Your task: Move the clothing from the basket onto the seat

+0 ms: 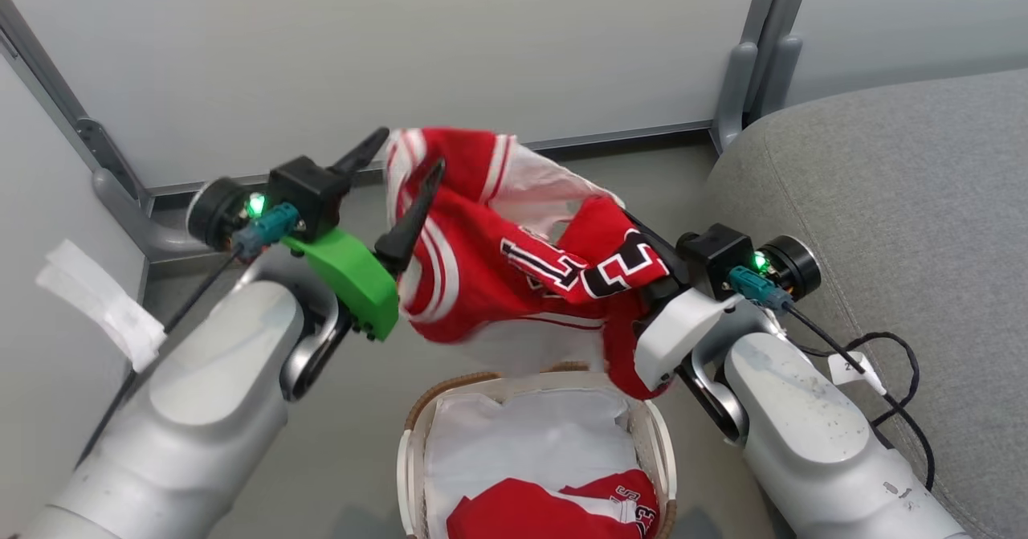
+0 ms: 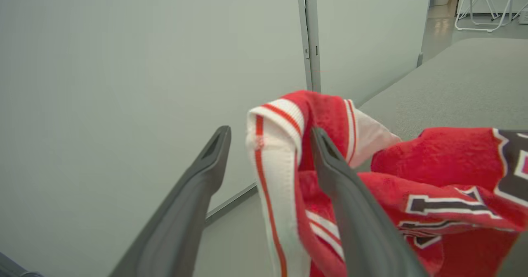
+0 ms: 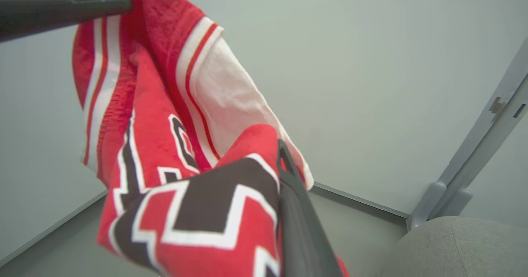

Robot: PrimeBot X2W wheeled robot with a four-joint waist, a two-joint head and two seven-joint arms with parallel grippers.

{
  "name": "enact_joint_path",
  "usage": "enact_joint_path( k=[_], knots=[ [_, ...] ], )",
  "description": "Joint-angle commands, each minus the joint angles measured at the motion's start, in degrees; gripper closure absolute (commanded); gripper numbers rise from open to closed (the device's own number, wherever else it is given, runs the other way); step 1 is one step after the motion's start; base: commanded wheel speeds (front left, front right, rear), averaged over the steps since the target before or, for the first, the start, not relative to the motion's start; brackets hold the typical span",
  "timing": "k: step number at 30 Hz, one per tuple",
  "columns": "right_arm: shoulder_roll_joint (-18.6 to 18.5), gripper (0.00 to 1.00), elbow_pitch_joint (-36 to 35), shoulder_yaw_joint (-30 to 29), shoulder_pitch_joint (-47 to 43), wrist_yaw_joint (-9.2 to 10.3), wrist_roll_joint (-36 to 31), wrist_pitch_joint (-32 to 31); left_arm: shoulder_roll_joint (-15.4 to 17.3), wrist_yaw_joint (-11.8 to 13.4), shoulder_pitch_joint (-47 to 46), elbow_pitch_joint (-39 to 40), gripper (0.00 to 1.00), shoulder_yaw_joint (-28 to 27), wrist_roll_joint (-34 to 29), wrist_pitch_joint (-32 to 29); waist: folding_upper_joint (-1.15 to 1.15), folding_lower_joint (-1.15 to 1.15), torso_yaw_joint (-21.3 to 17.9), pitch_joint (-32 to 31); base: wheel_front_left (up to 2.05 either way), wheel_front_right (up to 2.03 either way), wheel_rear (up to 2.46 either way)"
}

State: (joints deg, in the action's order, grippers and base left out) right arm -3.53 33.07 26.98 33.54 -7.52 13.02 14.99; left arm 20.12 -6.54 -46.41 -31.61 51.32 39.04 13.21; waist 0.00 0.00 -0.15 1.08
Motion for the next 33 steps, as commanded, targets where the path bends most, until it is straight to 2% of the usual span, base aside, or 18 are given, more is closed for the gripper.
enact_joint_path(
  k=[1, 9, 19, 28, 33],
  knots=[
    [-0.1, 1.00, -0.4, -1.3, -0.7, 0.06, -0.6, 0.3, -0.4, -0.2, 2.1, -0.2, 0.00, 0.0, 0.6, 0.6, 0.00, 0.00, 0.0, 0.0, 0.00, 0.00, 0.00],
    [-0.1, 1.00, -1.5, -8.9, -1.5, 0.06, -3.2, 0.3, -1.4, -0.1, 9.7, -0.1, 0.00, -0.6, 2.5, 1.7, 0.00, 0.00, 0.1, 0.7, 0.00, 0.00, 0.00],
    [-0.7, 1.00, -3.8, -17.4, -3.4, 0.06, -5.6, 0.3, -4.3, 1.2, 16.8, 3.8, 0.00, -4.8, -0.7, 2.0, 0.00, 0.00, -0.3, 1.8, 0.00, 0.00, 0.00],
    [-1.1, 1.00, -4.9, -19.6, -5.0, 0.06, -6.8, 0.3, -6.5, 0.5, 22.4, 6.3, 0.00, -8.9, -6.1, 2.0, 0.00, 0.00, -0.9, 2.6, 0.00, 0.00, 0.00],
    [-1.7, 1.00, -5.7, -20.2, -4.9, 0.06, -7.3, 0.3, -7.6, 0.1, 23.9, 8.0, 0.00, -11.2, -8.2, 2.0, 0.00, 0.00, -3.0, 3.6, 0.00, 0.00, 0.00]
  ],
)
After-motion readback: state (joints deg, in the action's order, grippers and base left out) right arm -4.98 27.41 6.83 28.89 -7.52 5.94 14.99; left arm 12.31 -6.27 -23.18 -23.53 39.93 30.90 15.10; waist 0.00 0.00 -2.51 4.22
